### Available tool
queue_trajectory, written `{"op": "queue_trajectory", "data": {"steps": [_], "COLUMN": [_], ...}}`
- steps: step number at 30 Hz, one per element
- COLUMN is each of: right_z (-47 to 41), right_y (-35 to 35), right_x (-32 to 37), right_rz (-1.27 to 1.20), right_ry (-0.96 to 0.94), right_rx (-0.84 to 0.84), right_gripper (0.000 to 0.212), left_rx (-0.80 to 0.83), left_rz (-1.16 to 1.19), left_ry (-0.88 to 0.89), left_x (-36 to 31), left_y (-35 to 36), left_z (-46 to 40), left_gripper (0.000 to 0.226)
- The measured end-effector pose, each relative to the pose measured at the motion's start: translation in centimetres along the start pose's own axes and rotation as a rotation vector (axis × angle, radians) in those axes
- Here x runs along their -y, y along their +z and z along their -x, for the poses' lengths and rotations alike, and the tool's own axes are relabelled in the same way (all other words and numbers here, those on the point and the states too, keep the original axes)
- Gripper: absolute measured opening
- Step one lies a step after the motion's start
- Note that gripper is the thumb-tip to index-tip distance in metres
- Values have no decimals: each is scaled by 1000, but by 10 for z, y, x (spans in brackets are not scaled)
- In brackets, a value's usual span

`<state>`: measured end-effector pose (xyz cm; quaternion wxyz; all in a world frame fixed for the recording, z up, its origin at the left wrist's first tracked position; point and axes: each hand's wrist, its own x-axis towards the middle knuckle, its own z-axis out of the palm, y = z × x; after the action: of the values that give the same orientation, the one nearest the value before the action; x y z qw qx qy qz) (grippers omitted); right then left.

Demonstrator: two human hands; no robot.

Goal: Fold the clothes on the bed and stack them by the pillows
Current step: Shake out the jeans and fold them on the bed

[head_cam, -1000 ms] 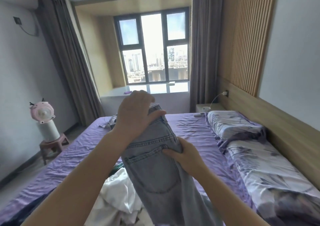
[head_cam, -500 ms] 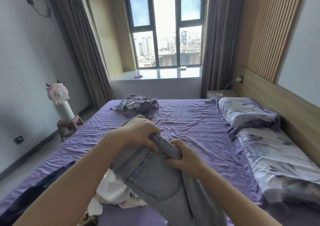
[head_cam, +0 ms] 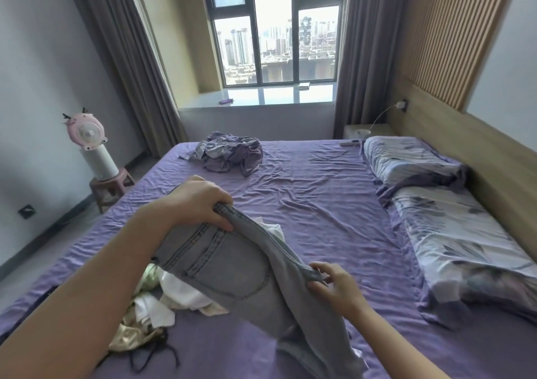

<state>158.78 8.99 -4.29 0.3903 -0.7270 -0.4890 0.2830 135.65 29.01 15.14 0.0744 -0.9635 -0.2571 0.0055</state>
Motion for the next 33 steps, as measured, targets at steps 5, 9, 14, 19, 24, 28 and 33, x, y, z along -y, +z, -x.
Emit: {"op": "queue_trajectory", "data": {"steps": [5, 9, 14, 19, 24, 28, 33], "right_z": [-1, -3, -19, -35, -32, -28, -16], "right_y": [8, 8, -10, -45, -82, -105, -118], "right_x": [6, 18, 38, 74, 113, 128, 140], "right_rz": [-193, -735, -583, -36, 679, 527, -212], "right_ry": [191, 336, 198, -117, -450, -583, -466], "right_rx": [0, 88, -41, -218, -464, -648, -370], "right_gripper": [42, 35, 39, 46, 27, 22, 23], "left_rx": [-23, 0, 50, -46, -144, -271, -395], "left_rz": [0, -29, -184, -210, -426, -494, -501], "left_ry": [-29, -28, -63, -120, -98, -92, -86], "left_x": [-1, -2, 0, 8, 8, 2, -7], "left_y": [2, 3, 3, -10, -55, -99, -148], "left_z": [-5, -6, -3, 10, 13, 16, 22], "left_gripper": [43, 41, 23, 25, 32, 30, 36]}}
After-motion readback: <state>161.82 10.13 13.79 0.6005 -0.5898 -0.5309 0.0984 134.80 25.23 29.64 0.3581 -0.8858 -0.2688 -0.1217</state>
